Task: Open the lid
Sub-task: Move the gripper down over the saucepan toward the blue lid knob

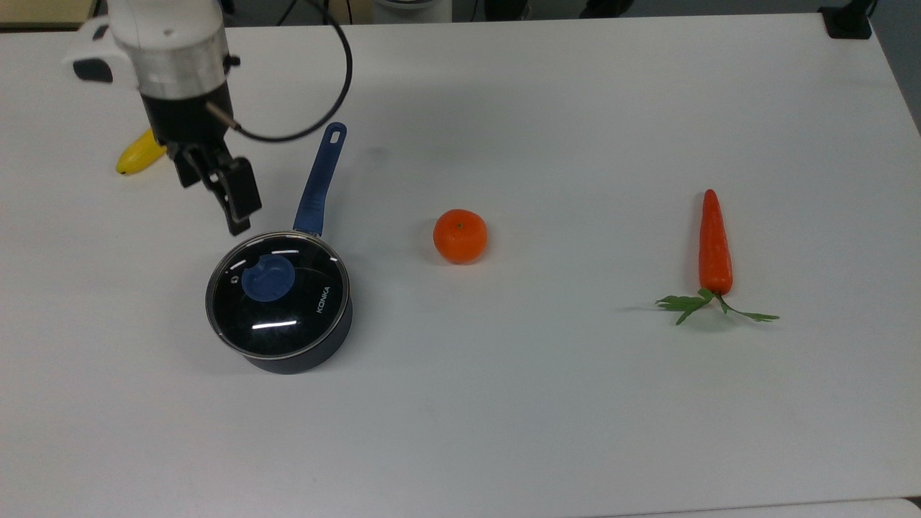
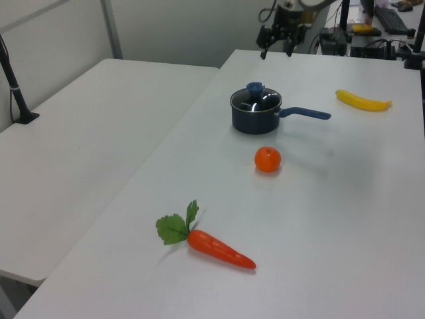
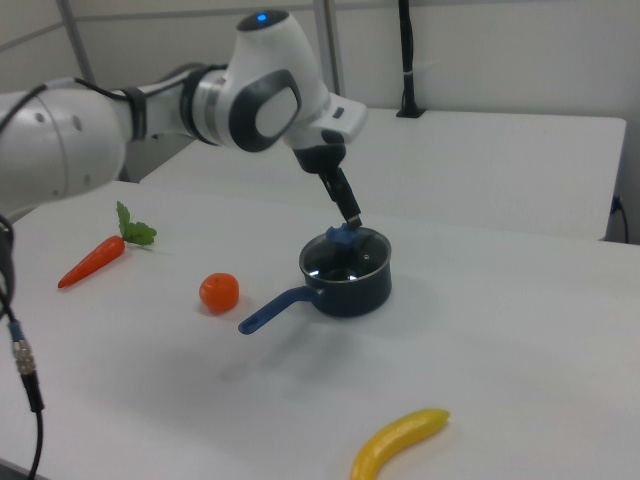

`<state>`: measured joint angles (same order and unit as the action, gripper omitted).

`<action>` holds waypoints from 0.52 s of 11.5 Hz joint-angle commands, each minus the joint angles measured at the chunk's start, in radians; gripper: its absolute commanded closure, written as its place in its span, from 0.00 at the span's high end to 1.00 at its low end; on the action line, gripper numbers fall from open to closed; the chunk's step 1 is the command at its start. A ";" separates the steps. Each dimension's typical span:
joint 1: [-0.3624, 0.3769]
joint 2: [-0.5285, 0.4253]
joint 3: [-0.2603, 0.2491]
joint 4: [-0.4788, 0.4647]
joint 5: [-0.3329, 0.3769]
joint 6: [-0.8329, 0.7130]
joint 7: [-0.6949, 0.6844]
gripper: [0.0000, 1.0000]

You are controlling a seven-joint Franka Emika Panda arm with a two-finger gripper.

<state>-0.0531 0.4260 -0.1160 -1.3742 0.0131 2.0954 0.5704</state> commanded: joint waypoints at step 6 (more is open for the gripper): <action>-0.002 0.122 0.047 0.047 -0.004 0.120 0.036 1.00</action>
<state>-0.0569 0.5268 -0.0790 -1.3462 0.0131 2.2021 0.5911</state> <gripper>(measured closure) 0.000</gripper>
